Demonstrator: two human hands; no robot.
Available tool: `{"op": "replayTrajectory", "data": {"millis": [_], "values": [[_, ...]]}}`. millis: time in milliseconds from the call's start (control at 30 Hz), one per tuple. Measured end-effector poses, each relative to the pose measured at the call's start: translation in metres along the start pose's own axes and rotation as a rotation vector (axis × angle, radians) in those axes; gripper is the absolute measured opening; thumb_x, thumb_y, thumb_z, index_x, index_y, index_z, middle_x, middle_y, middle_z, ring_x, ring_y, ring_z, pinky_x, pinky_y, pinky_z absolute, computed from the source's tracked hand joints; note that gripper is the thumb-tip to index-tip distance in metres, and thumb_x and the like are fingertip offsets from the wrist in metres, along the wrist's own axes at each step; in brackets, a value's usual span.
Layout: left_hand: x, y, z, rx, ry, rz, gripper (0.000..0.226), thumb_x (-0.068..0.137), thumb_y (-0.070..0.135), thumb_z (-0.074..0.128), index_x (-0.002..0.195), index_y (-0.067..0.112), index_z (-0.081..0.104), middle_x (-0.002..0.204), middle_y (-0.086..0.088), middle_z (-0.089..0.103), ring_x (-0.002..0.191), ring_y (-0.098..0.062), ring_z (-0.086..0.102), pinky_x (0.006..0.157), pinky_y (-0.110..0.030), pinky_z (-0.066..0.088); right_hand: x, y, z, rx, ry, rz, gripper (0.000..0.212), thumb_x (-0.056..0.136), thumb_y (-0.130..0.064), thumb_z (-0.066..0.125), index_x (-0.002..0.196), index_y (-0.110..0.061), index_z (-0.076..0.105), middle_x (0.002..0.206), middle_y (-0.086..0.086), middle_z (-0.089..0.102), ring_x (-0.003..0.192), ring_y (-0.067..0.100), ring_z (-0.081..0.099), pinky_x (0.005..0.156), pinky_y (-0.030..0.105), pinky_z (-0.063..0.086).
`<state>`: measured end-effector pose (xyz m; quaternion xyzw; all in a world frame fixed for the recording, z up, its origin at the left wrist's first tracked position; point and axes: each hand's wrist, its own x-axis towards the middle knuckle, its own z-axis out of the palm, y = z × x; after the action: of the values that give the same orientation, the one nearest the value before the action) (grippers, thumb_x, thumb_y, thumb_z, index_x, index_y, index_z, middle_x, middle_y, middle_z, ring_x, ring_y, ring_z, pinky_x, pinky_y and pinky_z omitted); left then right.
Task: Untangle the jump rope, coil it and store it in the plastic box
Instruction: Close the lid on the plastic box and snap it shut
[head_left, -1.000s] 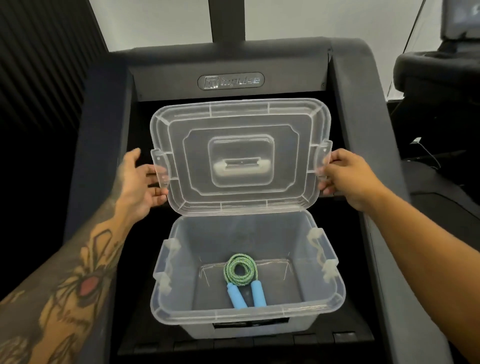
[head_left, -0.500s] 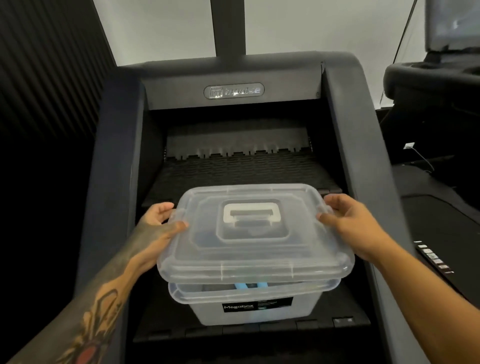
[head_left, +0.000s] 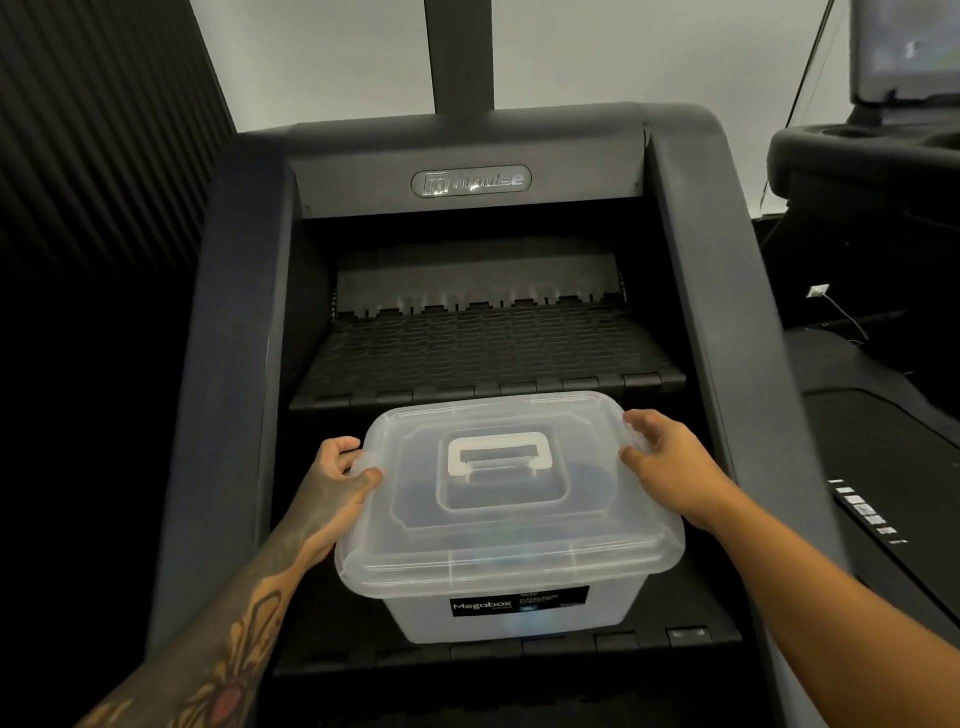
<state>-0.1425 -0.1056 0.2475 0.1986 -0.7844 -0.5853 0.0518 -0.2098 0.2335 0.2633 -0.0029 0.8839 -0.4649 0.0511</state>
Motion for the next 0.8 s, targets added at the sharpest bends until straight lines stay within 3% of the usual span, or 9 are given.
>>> {"op": "replayTrajectory", "data": {"millis": [100,267,400,533,633,800], "values": [[0.0,0.0,0.004,0.033,-0.007,0.0,0.045,0.086,0.014,0.064,0.124,0.023,0.041,0.11,0.002,0.055,0.094,-0.019,0.062,0.08,-0.044,0.055,0.004,0.002,0.001,-0.026,-0.005,0.034,0.053,0.094,-0.012,0.057,0.143,-0.022,0.039,0.14,0.006,0.05,0.118,0.027,0.054,0.094,0.043,0.049],[0.005,-0.004,0.005,0.01,-0.011,-0.038,0.054,0.088,0.02,0.064,0.135,0.015,0.036,0.113,-0.004,0.057,0.093,-0.021,0.063,0.073,-0.038,0.053,0.005,0.005,0.003,-0.007,-0.017,0.074,0.049,0.094,-0.015,0.056,0.14,-0.023,0.039,0.135,0.006,0.05,0.109,0.027,0.056,0.087,0.044,0.052],[0.009,-0.015,0.0,-0.147,-0.192,-0.238,0.045,0.084,0.038,0.066,0.121,0.013,0.059,0.104,-0.015,0.073,0.094,-0.035,0.07,0.087,-0.057,0.052,0.008,0.005,0.005,0.119,-0.018,0.226,0.053,0.093,-0.022,0.059,0.14,-0.021,0.036,0.12,0.006,0.054,0.098,0.029,0.06,0.084,0.047,0.054],[0.015,-0.033,-0.009,-0.236,-0.301,-0.405,0.067,0.064,0.062,0.076,0.12,0.026,0.065,0.12,-0.019,0.067,0.111,-0.043,0.062,0.094,-0.064,0.043,0.009,0.007,0.005,0.222,-0.062,0.365,0.05,0.091,-0.031,0.062,0.135,-0.018,0.043,0.115,0.011,0.061,0.095,0.034,0.064,0.086,0.055,0.054],[0.014,-0.032,-0.011,-0.216,-0.253,-0.408,0.076,0.056,0.063,0.081,0.118,0.024,0.065,0.115,-0.017,0.069,0.105,-0.041,0.065,0.091,-0.062,0.047,0.01,0.006,0.006,0.236,-0.064,0.369,0.047,0.091,-0.03,0.062,0.133,-0.017,0.045,0.114,0.012,0.062,0.095,0.035,0.065,0.086,0.056,0.054],[0.007,-0.017,-0.009,-0.115,-0.085,-0.233,0.045,0.074,0.043,0.074,0.107,0.013,0.067,0.093,-0.009,0.076,0.087,-0.03,0.072,0.072,-0.045,0.053,0.008,0.005,0.007,0.227,-0.045,0.362,0.047,0.091,-0.029,0.062,0.133,-0.015,0.046,0.115,0.013,0.061,0.095,0.035,0.064,0.087,0.055,0.054]]}}
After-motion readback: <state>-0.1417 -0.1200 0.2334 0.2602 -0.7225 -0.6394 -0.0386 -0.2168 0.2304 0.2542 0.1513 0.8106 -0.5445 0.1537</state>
